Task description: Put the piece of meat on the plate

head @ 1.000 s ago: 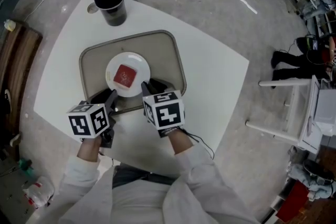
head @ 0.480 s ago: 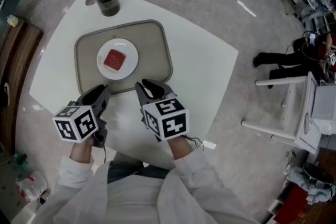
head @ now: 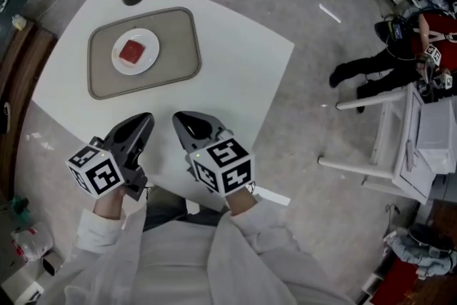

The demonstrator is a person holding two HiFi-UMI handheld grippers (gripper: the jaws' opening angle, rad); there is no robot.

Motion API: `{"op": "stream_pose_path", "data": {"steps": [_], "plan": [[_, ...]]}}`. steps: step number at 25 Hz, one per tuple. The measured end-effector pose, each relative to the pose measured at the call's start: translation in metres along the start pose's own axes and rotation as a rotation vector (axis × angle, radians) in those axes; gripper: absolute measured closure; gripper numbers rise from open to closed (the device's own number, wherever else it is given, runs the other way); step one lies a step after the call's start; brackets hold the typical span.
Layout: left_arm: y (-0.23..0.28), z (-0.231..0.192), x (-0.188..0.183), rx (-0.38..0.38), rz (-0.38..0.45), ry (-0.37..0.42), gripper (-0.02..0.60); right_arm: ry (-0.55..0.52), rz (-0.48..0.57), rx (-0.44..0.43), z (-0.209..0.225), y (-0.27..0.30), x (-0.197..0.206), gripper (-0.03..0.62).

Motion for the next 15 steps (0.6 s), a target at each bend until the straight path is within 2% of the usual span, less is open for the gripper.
{"op": "stream_pose_path", "data": {"steps": [7, 12, 15], "plan": [[-0.005, 0.065, 0.037, 0.029, 0.023, 0.052, 0.571, -0.035, 0.046, -0.036, -0.011, -0.063, 0.008, 0.576], [-0.014, 0.093, 0.076, 0.007, 0.011, 0.024, 0.571, -0.097, 0.024, -0.035, -0.017, -0.097, 0.031, 0.576], [-0.026, 0.103, 0.095, -0.016, 0.020, 0.001, 0.571, -0.093, -0.004, -0.035, -0.021, -0.110, 0.048, 0.576]]}}
Point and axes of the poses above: the fingertips, and each gripper's own axes: y forward along the fingers, z to its right, x out of its underside, the point moved 2 cm from there along -y, backward along the fingers, and after that the axes turned 1 degree about -x, right-handed, at the moved point
